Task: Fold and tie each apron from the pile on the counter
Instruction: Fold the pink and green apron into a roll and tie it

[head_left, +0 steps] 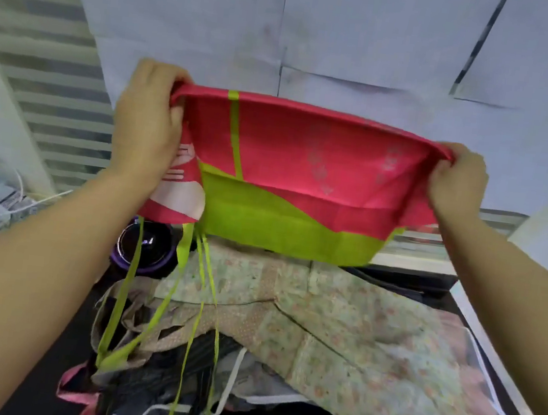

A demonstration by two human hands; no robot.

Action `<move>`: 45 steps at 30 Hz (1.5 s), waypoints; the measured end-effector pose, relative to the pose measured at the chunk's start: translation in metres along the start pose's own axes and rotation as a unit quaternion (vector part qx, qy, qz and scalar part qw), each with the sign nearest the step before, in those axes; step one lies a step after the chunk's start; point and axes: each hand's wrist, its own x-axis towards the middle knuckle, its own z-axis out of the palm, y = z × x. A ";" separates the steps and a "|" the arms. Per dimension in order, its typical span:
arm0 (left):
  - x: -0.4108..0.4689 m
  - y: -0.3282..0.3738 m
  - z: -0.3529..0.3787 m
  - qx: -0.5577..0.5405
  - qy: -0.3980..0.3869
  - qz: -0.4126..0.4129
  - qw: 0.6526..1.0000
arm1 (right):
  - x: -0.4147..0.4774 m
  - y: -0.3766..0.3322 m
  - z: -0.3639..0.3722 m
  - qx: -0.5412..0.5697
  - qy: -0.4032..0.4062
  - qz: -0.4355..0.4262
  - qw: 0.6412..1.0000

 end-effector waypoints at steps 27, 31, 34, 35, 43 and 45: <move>-0.119 -0.059 0.031 0.078 -0.822 -0.244 0.509 | -0.102 0.083 0.053 -0.581 -0.632 -0.058 0.509; -0.086 -0.060 0.040 0.113 -0.735 -0.176 0.645 | -0.062 0.077 0.064 -0.539 -0.531 -0.064 0.650; -0.086 -0.064 0.053 0.176 -0.664 -0.107 0.719 | -0.039 0.074 0.081 -0.557 -0.405 -0.127 0.714; -0.092 -0.066 0.059 0.201 -0.642 -0.098 0.733 | -0.036 0.076 0.089 -0.561 -0.381 -0.140 0.721; -0.135 -0.079 0.093 0.342 -0.492 0.049 0.799 | -0.054 0.118 0.133 -0.506 -0.361 -0.109 0.776; -0.140 -0.084 0.097 0.331 -0.463 0.056 0.820 | -0.062 0.128 0.138 -0.476 -0.345 -0.106 0.802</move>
